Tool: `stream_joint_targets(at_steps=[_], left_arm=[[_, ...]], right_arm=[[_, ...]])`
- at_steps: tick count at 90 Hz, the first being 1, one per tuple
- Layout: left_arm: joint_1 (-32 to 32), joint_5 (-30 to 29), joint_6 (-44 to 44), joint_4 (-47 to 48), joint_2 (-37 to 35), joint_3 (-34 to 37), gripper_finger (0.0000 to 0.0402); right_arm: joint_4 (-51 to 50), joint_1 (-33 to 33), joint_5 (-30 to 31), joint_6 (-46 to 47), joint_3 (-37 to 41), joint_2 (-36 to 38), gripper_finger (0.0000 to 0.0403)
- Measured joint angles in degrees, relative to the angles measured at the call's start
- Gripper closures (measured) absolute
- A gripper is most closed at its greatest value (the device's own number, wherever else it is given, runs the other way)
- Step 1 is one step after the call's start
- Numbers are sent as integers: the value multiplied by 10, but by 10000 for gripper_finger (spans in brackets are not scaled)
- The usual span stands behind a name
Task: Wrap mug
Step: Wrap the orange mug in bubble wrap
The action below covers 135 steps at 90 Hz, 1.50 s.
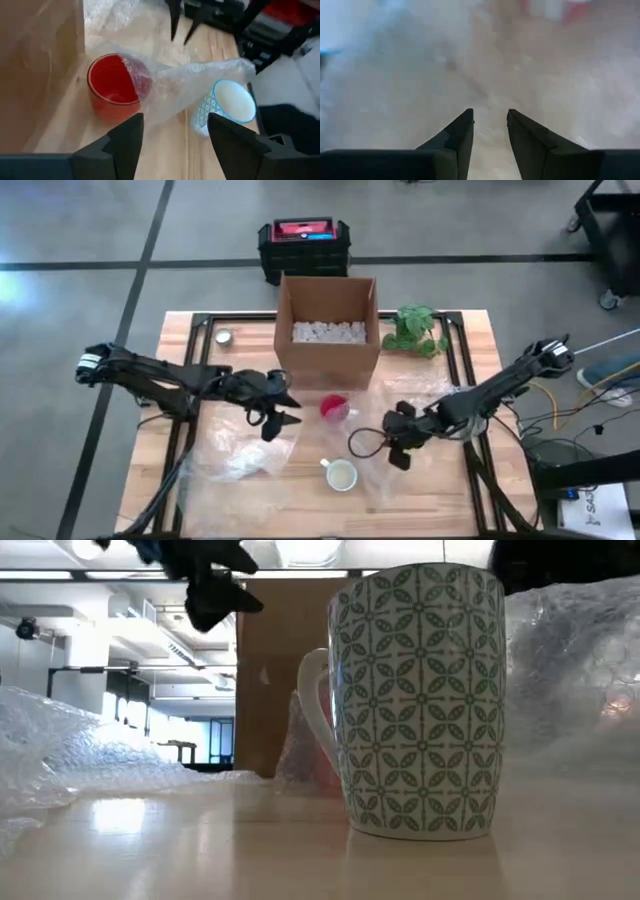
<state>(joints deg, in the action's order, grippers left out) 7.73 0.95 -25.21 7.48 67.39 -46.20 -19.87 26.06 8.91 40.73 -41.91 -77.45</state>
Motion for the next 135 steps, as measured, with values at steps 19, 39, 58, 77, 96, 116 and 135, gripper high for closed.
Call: stream_joint_targets(at_steps=[19,39,58,77,96,116,135], left_arm=[[0,0,-23,-62,0,52,213],[0,0,-14,-69,8,58,226],[0,-1,24,-95,10,47,238],[-3,-2,42,-94,16,38,252],[-3,-2,39,-94,15,38,263],[-3,0,45,-86,10,38,273],[-3,0,50,-60,0,38,282]], right_arm=[[-29,24,-56,-4,5,-98,335],[-78,56,-155,-3,-3,-113,355],[-182,66,-223,-3,-31,-36,354],[-189,12,-54,-84,-106,54,325],[-80,-68,42,-316,-186,44,265],[-124,-124,21,-457,-297,-117,219],[-228,-141,12,-508,-410,-256,216]])
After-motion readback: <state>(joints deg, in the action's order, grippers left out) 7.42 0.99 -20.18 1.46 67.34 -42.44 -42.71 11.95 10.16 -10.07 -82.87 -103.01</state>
